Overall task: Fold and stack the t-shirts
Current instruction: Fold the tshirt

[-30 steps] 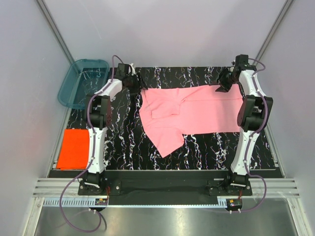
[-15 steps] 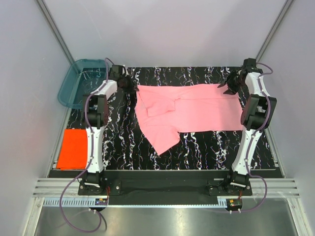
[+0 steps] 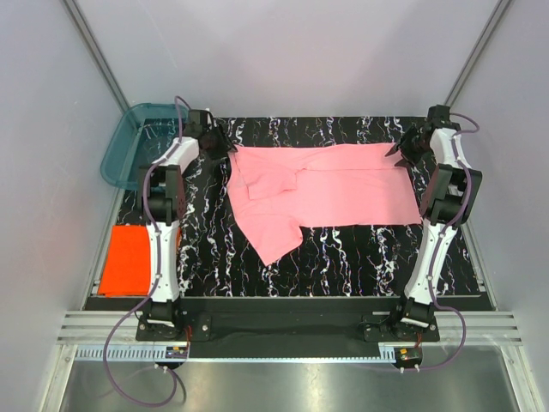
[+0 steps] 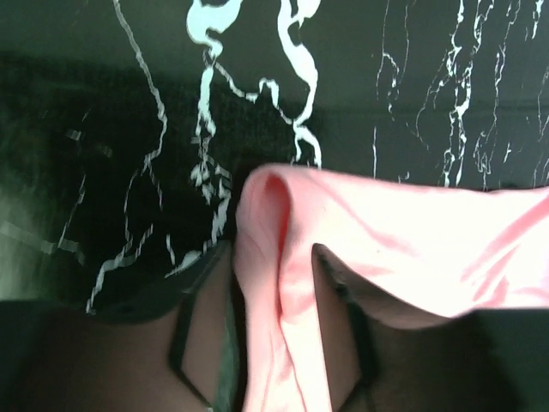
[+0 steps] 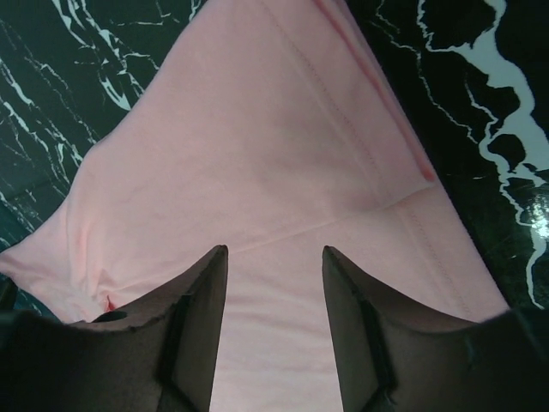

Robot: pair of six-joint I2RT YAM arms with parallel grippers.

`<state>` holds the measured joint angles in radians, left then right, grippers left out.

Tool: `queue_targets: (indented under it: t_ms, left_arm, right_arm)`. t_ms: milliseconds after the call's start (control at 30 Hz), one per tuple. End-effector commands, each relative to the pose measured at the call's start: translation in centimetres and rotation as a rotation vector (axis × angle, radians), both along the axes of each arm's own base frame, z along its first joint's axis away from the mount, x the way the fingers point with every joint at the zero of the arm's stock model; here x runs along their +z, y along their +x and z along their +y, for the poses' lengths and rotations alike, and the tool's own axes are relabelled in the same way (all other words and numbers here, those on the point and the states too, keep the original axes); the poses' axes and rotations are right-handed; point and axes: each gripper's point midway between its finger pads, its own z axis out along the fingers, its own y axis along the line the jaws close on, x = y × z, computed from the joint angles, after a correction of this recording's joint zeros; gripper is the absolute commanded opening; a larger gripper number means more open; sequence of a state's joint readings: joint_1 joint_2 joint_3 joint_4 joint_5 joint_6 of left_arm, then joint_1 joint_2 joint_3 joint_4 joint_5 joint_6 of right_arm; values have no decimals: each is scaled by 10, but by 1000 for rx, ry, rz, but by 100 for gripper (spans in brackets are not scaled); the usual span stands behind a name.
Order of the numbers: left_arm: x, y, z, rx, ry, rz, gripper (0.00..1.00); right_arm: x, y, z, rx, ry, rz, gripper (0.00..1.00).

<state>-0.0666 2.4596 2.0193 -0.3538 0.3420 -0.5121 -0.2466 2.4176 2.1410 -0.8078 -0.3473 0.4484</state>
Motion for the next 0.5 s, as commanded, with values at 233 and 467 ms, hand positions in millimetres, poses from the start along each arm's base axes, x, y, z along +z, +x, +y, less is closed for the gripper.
queue_targets:
  t_ms: [233, 467]
  left_arm:
    - [127, -44, -25, -23, -2, -175, 40]
    - [93, -88, -92, -148, -200, -48, 37]
  right_arm:
    - [7, 7, -34, -83, -69, -18, 37]
    - [-2, 2, -41, -119, -56, 5, 35]
